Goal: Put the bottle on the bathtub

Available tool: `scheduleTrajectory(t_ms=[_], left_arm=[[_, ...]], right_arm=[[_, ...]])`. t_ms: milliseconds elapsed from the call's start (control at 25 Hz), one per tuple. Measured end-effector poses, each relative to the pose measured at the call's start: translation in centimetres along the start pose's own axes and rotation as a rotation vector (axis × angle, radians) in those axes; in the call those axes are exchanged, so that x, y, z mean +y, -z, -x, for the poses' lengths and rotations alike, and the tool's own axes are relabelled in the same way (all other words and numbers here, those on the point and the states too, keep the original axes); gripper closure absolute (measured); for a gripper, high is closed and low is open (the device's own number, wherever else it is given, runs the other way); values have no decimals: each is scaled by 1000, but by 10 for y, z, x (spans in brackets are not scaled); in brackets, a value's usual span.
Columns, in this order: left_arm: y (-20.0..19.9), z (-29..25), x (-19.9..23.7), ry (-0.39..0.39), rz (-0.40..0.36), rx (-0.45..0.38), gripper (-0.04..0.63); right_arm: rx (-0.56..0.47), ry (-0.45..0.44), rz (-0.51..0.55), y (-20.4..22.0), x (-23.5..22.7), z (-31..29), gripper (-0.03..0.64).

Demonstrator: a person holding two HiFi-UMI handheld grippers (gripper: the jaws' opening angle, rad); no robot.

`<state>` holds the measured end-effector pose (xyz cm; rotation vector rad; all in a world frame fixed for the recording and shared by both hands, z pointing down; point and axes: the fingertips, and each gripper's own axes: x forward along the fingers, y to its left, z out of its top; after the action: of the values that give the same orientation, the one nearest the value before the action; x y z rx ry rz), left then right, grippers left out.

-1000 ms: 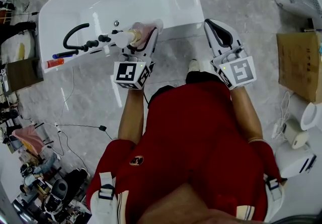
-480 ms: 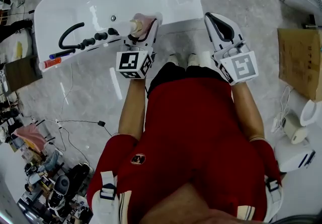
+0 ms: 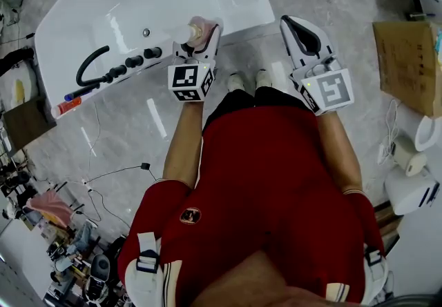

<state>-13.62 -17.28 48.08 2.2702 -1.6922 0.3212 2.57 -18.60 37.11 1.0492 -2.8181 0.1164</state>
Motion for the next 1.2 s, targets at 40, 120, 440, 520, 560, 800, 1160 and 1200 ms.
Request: scheduleTrajectory(t_ms=[40,120,440,520,560,800,1160,1200], left_arm=[[4,-3,2,4,2,7,373],[11,-10,6,9,8,21,371],[37,-33,14,36,8,61,371],[42,-38,16,41,5,70,371],[44,-40,18,42,6,73,371],[66,-59,26,51,13,105,371],[95,-83,25,77,1,161,371],[98,-85,26,78,1,166,371]], right_arm=[[5,8,0,1,-1,-2,620],[15,22,-1,3,-2,-6,620],[58,50,4,14,-1,-18,620],[68,54,0,17,2,-22,620],[73,54,-1,18,3,-24,620],[107,70,-3,28,5,-29,620],[163,122,-12,45,-6,-14,620],[168,128,-14,47,-6,-13,620]])
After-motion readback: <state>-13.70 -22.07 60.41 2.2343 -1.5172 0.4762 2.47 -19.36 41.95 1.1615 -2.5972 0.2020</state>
